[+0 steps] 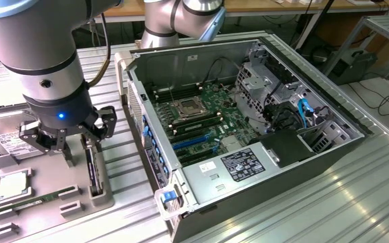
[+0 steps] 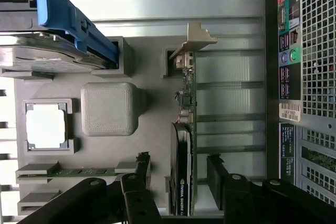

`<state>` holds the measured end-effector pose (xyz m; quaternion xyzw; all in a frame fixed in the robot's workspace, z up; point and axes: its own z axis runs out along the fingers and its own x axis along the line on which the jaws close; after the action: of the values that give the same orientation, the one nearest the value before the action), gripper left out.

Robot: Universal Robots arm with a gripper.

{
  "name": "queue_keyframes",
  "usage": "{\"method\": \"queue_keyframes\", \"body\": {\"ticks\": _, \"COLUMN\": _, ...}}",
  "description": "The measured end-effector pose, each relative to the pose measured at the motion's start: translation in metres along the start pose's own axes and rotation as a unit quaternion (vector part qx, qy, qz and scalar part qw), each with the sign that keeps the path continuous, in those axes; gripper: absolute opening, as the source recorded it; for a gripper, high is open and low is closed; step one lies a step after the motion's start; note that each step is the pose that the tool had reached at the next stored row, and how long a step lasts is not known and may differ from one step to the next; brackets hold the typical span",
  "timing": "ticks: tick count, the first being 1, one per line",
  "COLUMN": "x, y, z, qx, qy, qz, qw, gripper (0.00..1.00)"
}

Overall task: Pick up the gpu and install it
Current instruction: 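Pick up the gpu and move the gpu toward the slot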

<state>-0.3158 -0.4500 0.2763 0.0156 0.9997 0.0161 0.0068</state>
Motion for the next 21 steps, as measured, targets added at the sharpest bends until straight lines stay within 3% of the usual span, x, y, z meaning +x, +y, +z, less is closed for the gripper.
{"method": "queue_keyframes", "body": {"ticks": 3, "x": 0.000, "y": 0.0000, "z": 0.0010, "qx": -0.0002, "qy": -0.0002, "qz": 0.000, "qw": 1.0000, "gripper": 0.61}}
{"method": "queue_keyframes", "body": {"ticks": 4, "x": 0.000, "y": 0.0000, "z": 0.0020, "qx": -0.0001, "qy": 0.0003, "qz": 0.000, "qw": 1.0000, "gripper": 0.68}}
{"method": "queue_keyframes", "body": {"ticks": 11, "x": -0.002, "y": -0.0003, "z": 0.0119, "qx": 0.0004, "qy": 0.0077, "qz": 0.015, "qw": 0.9999, "gripper": 0.68}}
{"method": "queue_keyframes", "body": {"ticks": 21, "x": -0.006, "y": -0.0015, "z": 0.0329, "qx": 0.0005, "qy": 0.0099, "qz": 0.019, "qw": 0.9998, "gripper": 0.68}}
